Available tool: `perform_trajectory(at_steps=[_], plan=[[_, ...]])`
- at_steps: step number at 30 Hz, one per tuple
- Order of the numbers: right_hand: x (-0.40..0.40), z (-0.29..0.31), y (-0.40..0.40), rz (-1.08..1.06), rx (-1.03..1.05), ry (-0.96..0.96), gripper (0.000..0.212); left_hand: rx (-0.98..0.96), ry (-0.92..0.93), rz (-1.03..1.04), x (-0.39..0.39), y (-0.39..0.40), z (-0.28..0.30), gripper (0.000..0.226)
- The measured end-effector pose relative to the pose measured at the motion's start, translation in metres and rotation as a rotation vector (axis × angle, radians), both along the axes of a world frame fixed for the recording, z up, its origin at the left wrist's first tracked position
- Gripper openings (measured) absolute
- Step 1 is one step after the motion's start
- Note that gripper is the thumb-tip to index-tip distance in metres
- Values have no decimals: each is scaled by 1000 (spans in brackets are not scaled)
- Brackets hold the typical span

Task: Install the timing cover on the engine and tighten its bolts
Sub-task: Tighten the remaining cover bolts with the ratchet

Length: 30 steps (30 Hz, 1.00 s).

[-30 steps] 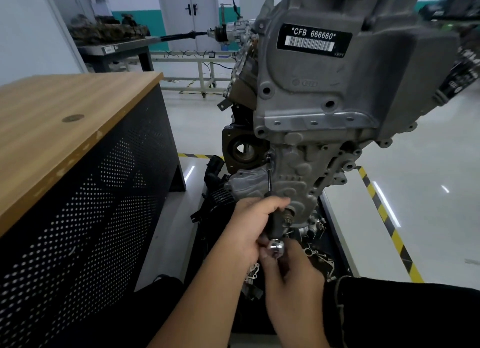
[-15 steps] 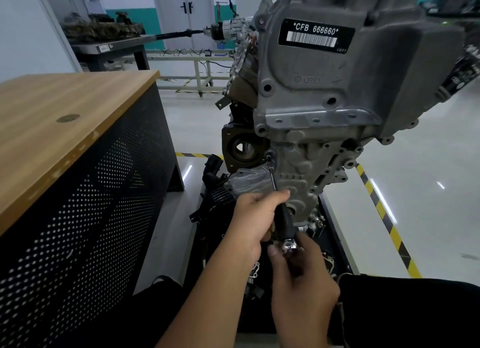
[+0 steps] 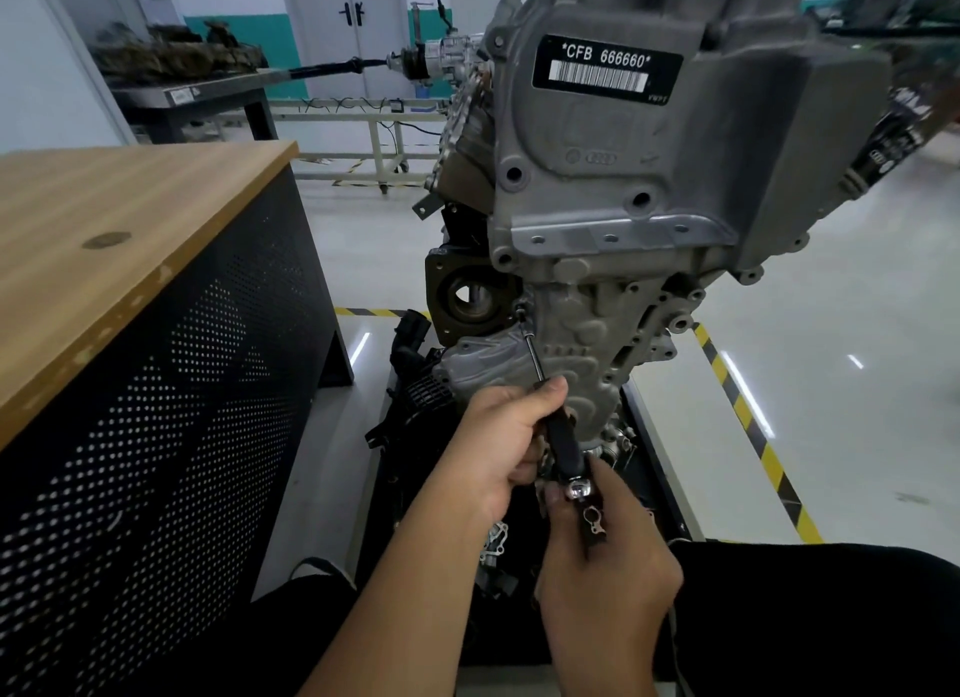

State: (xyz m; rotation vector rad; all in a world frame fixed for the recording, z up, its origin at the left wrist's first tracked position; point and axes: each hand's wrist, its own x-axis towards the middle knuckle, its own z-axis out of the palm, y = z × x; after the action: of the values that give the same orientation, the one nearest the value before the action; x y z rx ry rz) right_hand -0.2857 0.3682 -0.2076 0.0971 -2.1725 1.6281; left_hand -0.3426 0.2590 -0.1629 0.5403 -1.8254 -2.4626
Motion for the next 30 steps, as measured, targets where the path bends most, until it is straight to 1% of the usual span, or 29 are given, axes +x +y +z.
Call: perform_trajectory(at_steps=[2,4,6,8,9,10,12,13,14,15,17,20,23,24,25,26,27,28,30], plan=[[4,1,-6,75,-238,-134,36,-10,-13,47,-2,3,2,26],[5,-3,-10,173,-405,-273,18,-2,-33,35,0,-1,3,22],[6,0,-12,262,-501,-343,9,0,-41,-64,2,-9,5,25],[7,4,-12,314,-574,-366,8,-30,-57,-100,3,-17,7,26],[9,5,-11,313,-534,-347,9,-46,-57,-83,3,-19,6,31],[9,5,-9,286,-394,-289,11,-52,-53,-53,3,-20,6,34],[7,2,-6,164,3,-147,16,-56,-44,17,5,-17,6,31],[5,2,-3,97,155,-91,21,-63,-45,53,5,-14,6,29],[3,3,-2,57,206,-72,26,-75,-44,84,6,-11,7,28],[2,5,-2,48,188,-92,30,-93,-41,108,6,-8,7,27],[2,5,-4,76,21,-191,29,-127,-53,130,4,-4,9,28],[4,11,-18,155,-360,-348,11,-149,-137,42,6,-5,18,32],[9,23,-31,237,-810,-579,9,-189,-212,-59,6,-12,23,34],[9,27,-32,263,-909,-626,9,-222,-232,-76,5,-15,24,35],[9,29,-33,288,-963,-664,9,-265,-252,-82,2,-17,25,35],[8,30,-33,301,-961,-678,8,-309,-270,-78,0,-19,26,34],[8,28,-33,291,-874,-657,5,-348,-285,-71,-2,-21,27,33],[7,23,-34,254,-700,-606,3,-381,-292,-66,-4,-22,27,32],[9,9,-35,129,-256,-428,7,-399,-260,-42,-5,-21,25,31]])
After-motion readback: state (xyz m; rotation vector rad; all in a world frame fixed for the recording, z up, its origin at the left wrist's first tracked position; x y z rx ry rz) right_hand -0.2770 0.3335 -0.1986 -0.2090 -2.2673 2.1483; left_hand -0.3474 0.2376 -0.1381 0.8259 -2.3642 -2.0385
